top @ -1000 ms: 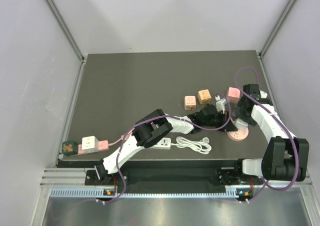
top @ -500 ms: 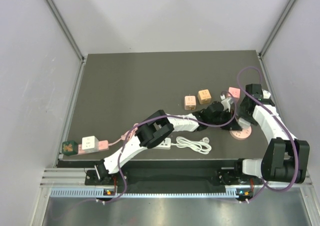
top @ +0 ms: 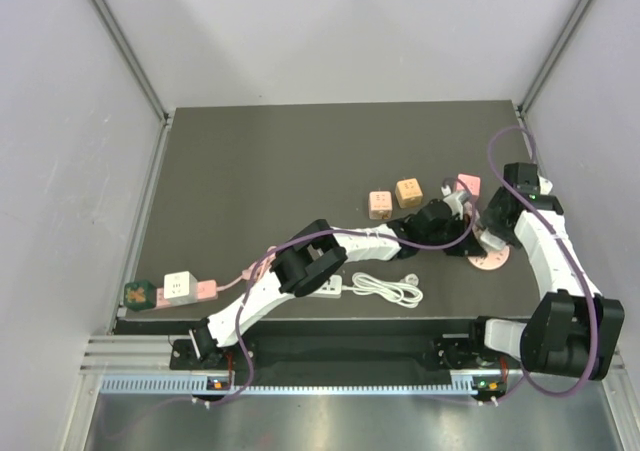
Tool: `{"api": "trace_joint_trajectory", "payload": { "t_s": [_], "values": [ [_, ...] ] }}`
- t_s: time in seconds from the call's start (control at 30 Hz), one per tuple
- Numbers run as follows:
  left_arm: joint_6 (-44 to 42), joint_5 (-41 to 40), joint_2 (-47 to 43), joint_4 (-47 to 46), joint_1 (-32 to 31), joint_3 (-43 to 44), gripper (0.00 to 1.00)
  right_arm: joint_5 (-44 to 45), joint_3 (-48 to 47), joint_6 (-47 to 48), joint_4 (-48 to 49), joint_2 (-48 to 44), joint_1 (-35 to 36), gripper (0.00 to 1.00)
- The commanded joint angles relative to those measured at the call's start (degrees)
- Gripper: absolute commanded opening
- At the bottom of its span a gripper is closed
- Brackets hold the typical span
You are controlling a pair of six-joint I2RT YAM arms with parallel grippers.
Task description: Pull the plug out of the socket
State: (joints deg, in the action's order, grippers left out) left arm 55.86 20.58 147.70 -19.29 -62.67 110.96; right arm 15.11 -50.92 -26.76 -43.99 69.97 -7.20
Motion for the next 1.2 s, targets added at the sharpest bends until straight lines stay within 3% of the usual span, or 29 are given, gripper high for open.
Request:
{"api": "trace_joint_trajectory", "payload": {
  "t_s": [0.0, 0.23, 0.37, 0.4, 0.57, 0.77, 1.17],
  "values": [
    [-2.68, -6.16, 4.79, 12.70, 0.36, -0.30, 0.00, -2.28, -6.30, 0.75, -2.42, -4.41, -1.41, 0.00],
    [-3.12, -5.03, 5.41, 13.32, 0.54, 1.02, 0.00, -3.33, -4.37, 0.57, -2.59, -3.98, -1.50, 0.00],
    [-3.38, 0.42, 1.55, -1.59, 0.97, -10.62, 0.00, -3.86, -2.79, 0.13, -1.28, -3.27, -1.50, 0.00],
    [-3.47, 2.52, -0.72, -9.02, 1.24, -13.20, 0.00, -4.04, -2.61, 0.05, -1.19, -3.18, -1.50, 0.00],
    [-5.23, 5.17, -5.40, -17.35, 1.59, -21.90, 0.00, -3.69, -2.35, 0.66, -1.01, -2.39, -1.76, 0.00],
    [-3.47, 8.77, -10.41, -33.93, 1.59, -30.78, 0.08, -4.12, -1.21, 1.19, -0.84, -1.42, -2.11, 0.00],
    [-4.88, 10.27, -14.73, -46.98, 1.50, -36.69, 0.25, -12.82, 1.52, 3.03, -0.75, 3.06, -2.11, 0.00]
  ]
}}
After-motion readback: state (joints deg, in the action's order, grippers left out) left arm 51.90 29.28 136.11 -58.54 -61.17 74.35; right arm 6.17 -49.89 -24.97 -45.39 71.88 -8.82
